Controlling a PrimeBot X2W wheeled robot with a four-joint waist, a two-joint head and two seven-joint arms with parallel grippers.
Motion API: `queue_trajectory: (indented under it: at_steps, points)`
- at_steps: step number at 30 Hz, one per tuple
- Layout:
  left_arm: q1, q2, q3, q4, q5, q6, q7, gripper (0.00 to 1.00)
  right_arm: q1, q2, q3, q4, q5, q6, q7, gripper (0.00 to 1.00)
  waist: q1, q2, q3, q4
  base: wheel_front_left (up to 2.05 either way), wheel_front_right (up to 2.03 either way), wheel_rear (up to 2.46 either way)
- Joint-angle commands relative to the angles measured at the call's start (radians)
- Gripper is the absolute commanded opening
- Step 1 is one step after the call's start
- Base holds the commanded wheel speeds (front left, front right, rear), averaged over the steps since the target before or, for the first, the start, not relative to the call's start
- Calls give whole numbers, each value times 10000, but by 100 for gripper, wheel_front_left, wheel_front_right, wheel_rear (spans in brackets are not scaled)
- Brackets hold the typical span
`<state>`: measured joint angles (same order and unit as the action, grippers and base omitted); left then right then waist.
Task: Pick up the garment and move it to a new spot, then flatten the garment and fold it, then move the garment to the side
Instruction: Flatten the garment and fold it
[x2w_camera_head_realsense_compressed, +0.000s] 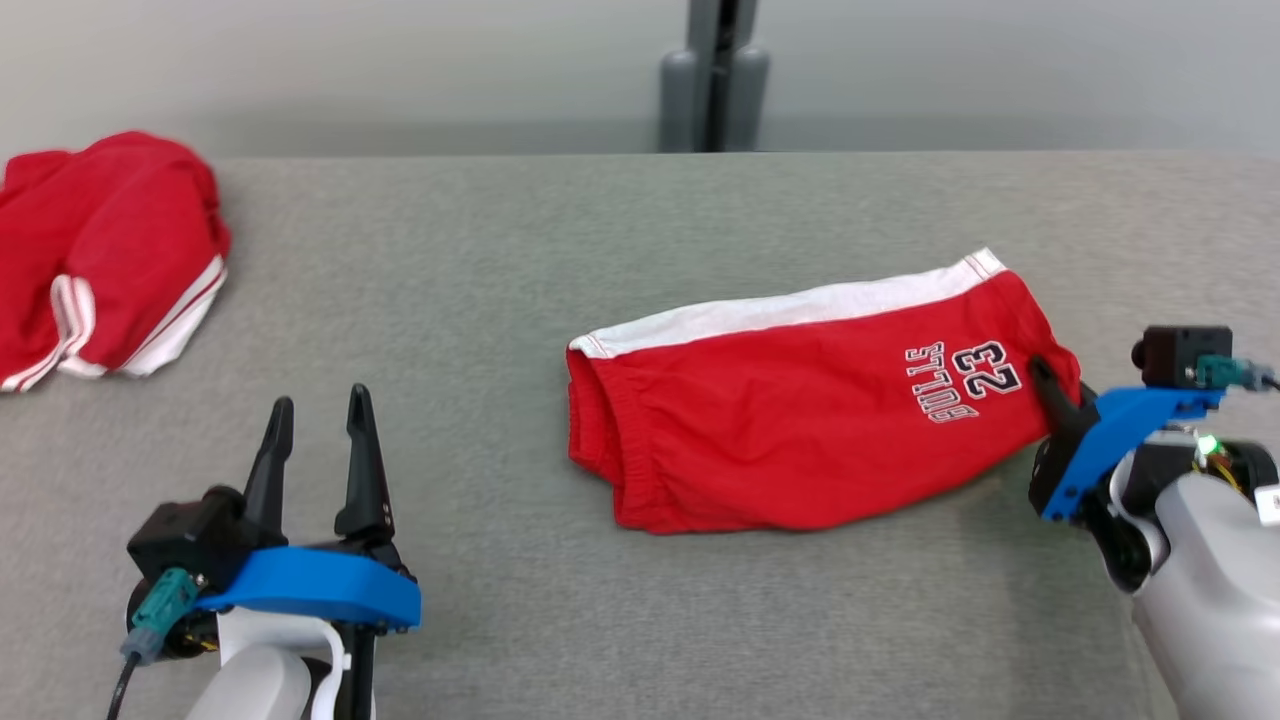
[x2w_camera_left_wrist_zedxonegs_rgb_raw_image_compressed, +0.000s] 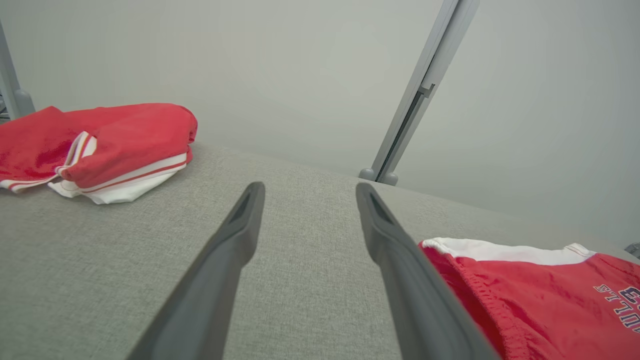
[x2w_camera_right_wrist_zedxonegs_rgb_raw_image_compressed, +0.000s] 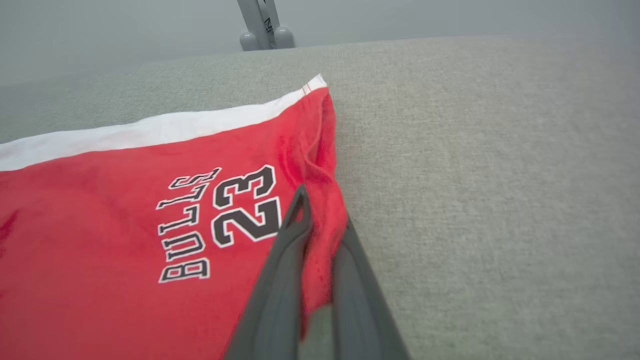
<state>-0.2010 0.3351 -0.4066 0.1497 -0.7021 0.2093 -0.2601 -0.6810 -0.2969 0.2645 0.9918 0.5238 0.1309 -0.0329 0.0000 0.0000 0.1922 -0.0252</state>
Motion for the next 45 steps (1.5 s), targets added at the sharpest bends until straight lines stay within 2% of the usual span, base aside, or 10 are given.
queue_trajectory:
  at_steps: [1, 10, 15, 20, 25, 31, 38, 42, 45]
  points:
    - [143, -27, 3, 37, 93, -14, -51, 100, 331, -5, -59, -70, 96, -3, -164, 0, 0, 0, -406, -483, 0, 0, 0]
    - [496, -166, -107, 240, 287, 47, -55, 100, 1657, 12, -761, -450, 533, -1, -929, 0, 0, 0, -604, -1084, 0, 0, 0]
    - [493, -234, -171, 336, 319, 9, -57, 100, 1616, 129, -1029, -539, 302, -1, -1111, 0, 0, 0, -557, -1002, 0, 0, 0]
    - [427, -313, -255, 472, 323, -16, -54, 100, 1075, 540, -854, -995, -84, -1, -1081, 0, 0, 0, -600, -692, 0, 0, 0]
    - [496, -417, -262, 569, 305, -50, -57, 100, 610, 1291, -214, -1758, -409, -1, -859, 0, 0, 0, -701, -358, 0, 0, 0]
    - [511, -519, -246, 647, 333, -114, -60, 100, 517, 2060, 1110, -2287, -640, -1, -233, 0, 0, 0, -766, 37, 0, 0, 0]
    - [575, -630, -182, 702, 409, -175, -63, 100, 902, 2265, 2597, -2018, -747, -1, 310, 0, 0, 0, -797, 391, 0, 0, 0]
    - [696, -639, -80, 723, 439, -203, -63, 100, 937, 2063, 2947, -1856, -948, -1, 293, 0, 0, 0, -849, 384, 0, 0, 0]
    - [753, -662, -59, 758, 457, -226, -64, 100, 994, 2143, 3081, -1785, -1030, -1, 199, 0, 0, 0, -890, 301, 0, 0, 0]
